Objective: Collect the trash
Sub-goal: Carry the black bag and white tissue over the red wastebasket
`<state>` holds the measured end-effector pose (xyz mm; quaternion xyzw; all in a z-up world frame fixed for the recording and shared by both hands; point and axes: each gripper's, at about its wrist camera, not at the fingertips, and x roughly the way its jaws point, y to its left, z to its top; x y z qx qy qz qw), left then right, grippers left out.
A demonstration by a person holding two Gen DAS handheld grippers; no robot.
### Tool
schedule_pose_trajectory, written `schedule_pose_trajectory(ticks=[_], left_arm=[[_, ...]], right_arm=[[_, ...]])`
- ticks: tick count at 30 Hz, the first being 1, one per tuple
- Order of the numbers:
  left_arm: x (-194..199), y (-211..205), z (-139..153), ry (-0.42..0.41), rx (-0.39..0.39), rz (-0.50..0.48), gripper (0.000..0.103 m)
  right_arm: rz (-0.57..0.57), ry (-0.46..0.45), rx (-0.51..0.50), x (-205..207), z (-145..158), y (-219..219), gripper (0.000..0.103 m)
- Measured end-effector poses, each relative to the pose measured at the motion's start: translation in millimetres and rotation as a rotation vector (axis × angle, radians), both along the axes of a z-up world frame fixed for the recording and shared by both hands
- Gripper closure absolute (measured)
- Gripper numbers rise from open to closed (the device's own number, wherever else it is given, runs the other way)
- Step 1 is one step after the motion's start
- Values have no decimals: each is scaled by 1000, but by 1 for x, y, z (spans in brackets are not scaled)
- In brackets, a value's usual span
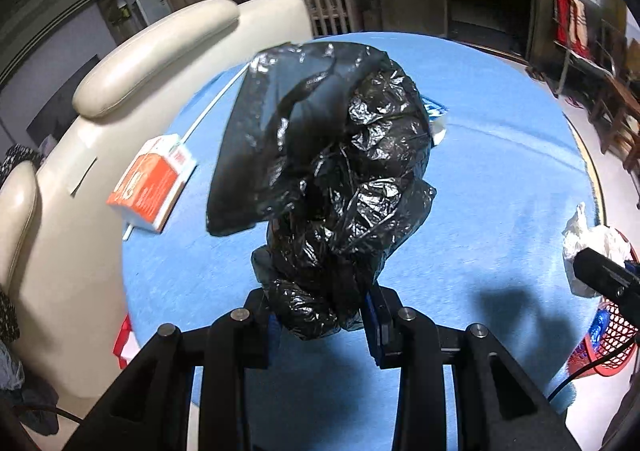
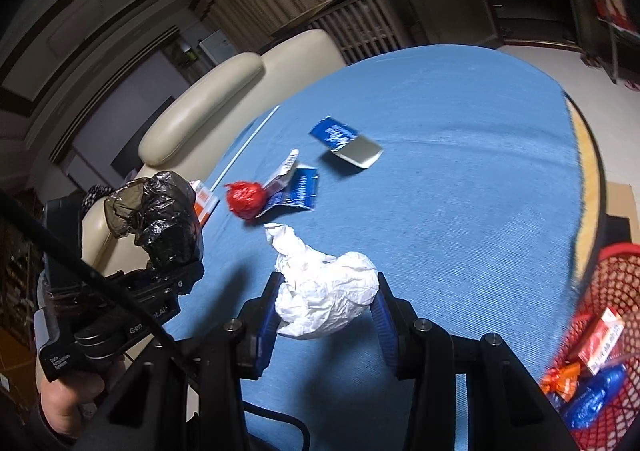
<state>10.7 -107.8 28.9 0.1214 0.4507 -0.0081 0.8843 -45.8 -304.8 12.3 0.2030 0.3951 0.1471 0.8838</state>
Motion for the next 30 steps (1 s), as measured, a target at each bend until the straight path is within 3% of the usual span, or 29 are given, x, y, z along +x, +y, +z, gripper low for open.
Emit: schedule_pose_trajectory(ticks=[19, 30], left_arm=[[-6, -109, 7, -29, -41, -283, 67], [-33, -180, 3, -12, -84, -476, 67]], right_arm=[[-290, 37, -36, -52, -1, -101, 58], [-467, 56, -87, -84, -1, -161, 58]])
